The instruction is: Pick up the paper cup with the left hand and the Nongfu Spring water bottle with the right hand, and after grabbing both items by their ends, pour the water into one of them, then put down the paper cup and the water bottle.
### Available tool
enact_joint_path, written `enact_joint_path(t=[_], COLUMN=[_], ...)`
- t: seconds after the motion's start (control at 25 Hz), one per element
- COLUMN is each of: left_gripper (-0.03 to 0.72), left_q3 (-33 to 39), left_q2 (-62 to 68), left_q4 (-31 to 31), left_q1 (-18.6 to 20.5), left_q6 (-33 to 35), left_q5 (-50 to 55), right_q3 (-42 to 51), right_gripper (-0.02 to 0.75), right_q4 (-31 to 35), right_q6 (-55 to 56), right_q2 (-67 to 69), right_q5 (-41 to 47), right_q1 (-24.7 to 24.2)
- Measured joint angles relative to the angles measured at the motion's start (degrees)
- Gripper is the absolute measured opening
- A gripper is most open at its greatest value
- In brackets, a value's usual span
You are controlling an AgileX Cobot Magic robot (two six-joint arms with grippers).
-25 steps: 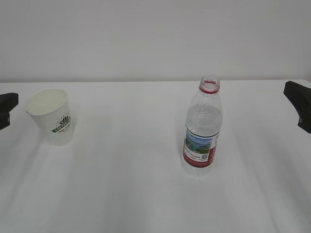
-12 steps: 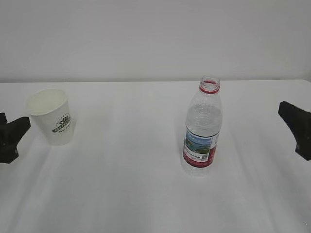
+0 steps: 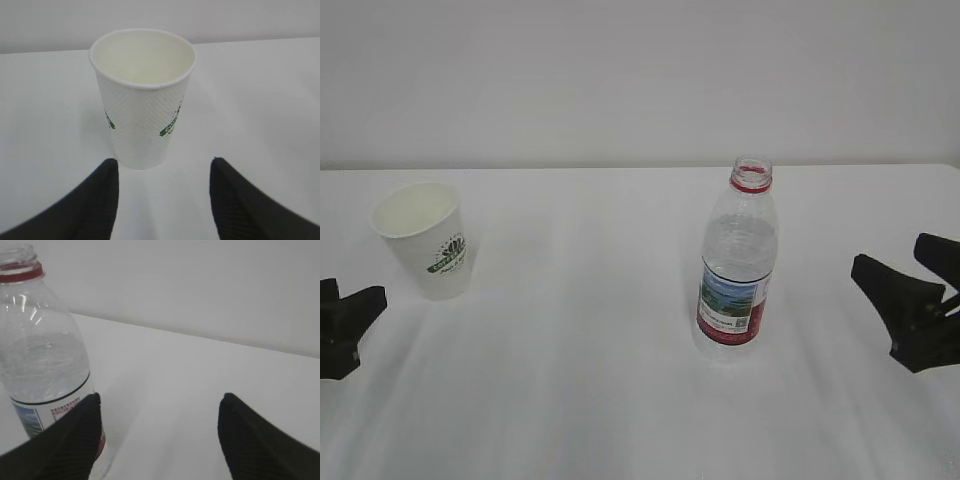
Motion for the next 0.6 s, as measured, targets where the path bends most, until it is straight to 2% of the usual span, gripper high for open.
enact_joint_path(t=[0.12,0.32,0.6], left_gripper=[0.431,0.431,0.431], left_q3=[0.0,0.0,0.0], left_q2=[0.0,0.0,0.0], left_q4=[0.0,0.6,2.3], left_q1=[0.0,0.0,0.0], left_q6=[0.0,-0.1,-0.1], left_q5=[-0.1,-0.1,-0.1], right_q3=[0.8,1.2,1.2], right_gripper=[0.549,0.549,0.549], right_q4=[0.0,-0.8,-5.2], right_q6=[-1.1,-3.2,-6.0], right_q2=[5.5,13.6,17.2], right_q5=[-5.1,-5.8,-6.0], right_q1=[0.0,0.0,0.0])
